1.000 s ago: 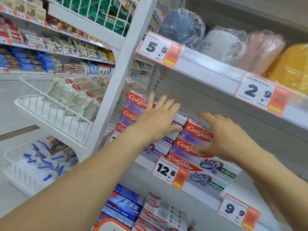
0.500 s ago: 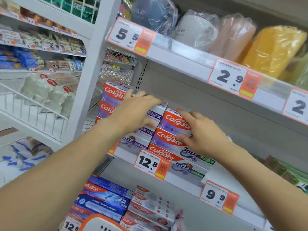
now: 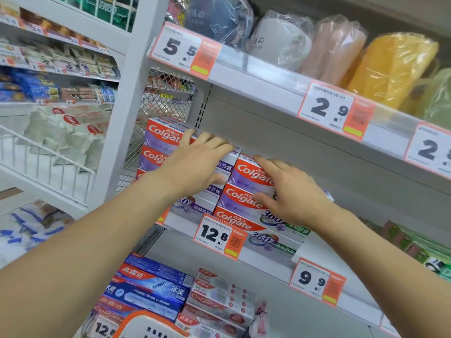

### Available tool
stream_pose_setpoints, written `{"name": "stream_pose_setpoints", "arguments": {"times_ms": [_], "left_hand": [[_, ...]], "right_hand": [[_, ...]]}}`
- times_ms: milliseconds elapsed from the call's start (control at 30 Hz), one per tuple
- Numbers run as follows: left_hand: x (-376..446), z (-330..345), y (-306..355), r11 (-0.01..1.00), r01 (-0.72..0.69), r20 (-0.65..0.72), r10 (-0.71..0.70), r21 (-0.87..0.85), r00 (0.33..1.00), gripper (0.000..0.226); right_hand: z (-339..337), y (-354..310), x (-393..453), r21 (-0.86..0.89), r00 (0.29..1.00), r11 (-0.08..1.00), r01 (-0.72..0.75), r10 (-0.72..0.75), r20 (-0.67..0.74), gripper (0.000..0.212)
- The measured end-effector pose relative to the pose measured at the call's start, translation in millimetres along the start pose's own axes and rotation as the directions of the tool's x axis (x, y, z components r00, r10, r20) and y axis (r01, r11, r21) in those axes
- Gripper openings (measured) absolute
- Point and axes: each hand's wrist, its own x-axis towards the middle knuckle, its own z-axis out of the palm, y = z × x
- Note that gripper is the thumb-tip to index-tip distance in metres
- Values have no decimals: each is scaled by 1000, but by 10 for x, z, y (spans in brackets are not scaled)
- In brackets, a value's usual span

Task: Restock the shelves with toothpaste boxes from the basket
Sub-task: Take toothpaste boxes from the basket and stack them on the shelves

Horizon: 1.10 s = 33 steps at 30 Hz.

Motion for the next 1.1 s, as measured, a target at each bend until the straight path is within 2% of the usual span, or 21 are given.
{"name": "stream_pose_setpoints", "arguments": {"times_ms": [200, 333, 400, 467, 533, 567, 600, 633, 667, 733, 767, 800, 867, 900, 933, 1000, 1067, 1100], "left_hand": [[-23, -12, 22, 1000, 9, 16, -9, 5, 1000, 70], [-60, -39, 35, 998, 10, 3, -10, 66, 1000, 77], [-91, -60, 11, 999, 12, -32, -11, 46, 999, 82], [-135, -98, 6, 999, -37, -158, 36, -3, 987, 74], [-211, -159, 63, 985, -164, -400, 133, -45, 907, 50], [-268, -192, 107, 969, -236, -496, 173, -69, 851, 36], [-346, -209, 163, 948, -302, -524, 206, -104, 827, 27], [-447, -188, 227, 927, -343, -493, 230, -152, 839, 23], [-582, -122, 283, 916, -346, -410, 242, -201, 879, 22], [-931, 142, 375, 917, -284, -153, 249, -279, 956, 23], [-1153, 317, 434, 926, -224, 33, 246, -305, 969, 23], [-1393, 489, 497, 938, -155, 250, 238, -311, 938, 24], [-1873, 859, 594, 960, -47, 631, 219, -277, 745, 24], [-2102, 1048, 629, 963, -11, 730, 213, -271, 650, 23], [-2311, 1213, 669, 962, 21, 783, 209, -273, 586, 21], [-2692, 1546, 746, 961, 91, 841, 179, -261, 511, 23], [-2980, 1894, 833, 955, 172, 877, 140, -243, 460, 33], [-3112, 2092, 905, 950, 204, 880, 122, -238, 458, 41]], "right_hand": [[16, -8, -15, 0, 1000, 1000, 7, -7, -14, 79], [-22, -47, -25, -62, 1000, 998, 14, -15, -7, 82], [-34, -108, -106, -52, 993, 998, 38, -44, -111, 81], [3, -221, -271, 76, 930, 986, 146, -110, -351, 62], [142, -386, -519, 259, 833, 924, 280, -100, -545, 34], [264, -479, -648, 359, 823, 876, 321, -71, -564, 24], [404, -568, -772, 470, 848, 821, 325, -32, -529, 17], [585, -636, -887, 581, 891, 761, 288, 10, -454, 14], [787, -697, -998, 684, 936, 696, 217, 50, -347, 12], [1228, -782, -1225, 838, 994, 545, -14, 100, -49, 13], [1475, -804, -1334, 863, 991, 488, -133, 83, 106, 14], [1709, -829, -1446, 859, 971, 459, -228, 36, 238, 16], [2099, -904, -1675, 819, 907, 473, -325, -88, 411, 19], [2263, -945, -1796, 799, 868, 482, -359, -143, 476, 21], [2420, -977, -1920, 772, 820, 500, -394, -188, 540, 22], [2683, -1024, -2168, 675, 714, 582, -453, -217, 666, 21], [2941, -1000, -2368, 598, 673, 623, -504, -150, 724, 21], [3118, -982, -2492, 570, 684, 646, -507, -100, 722, 21]]}}
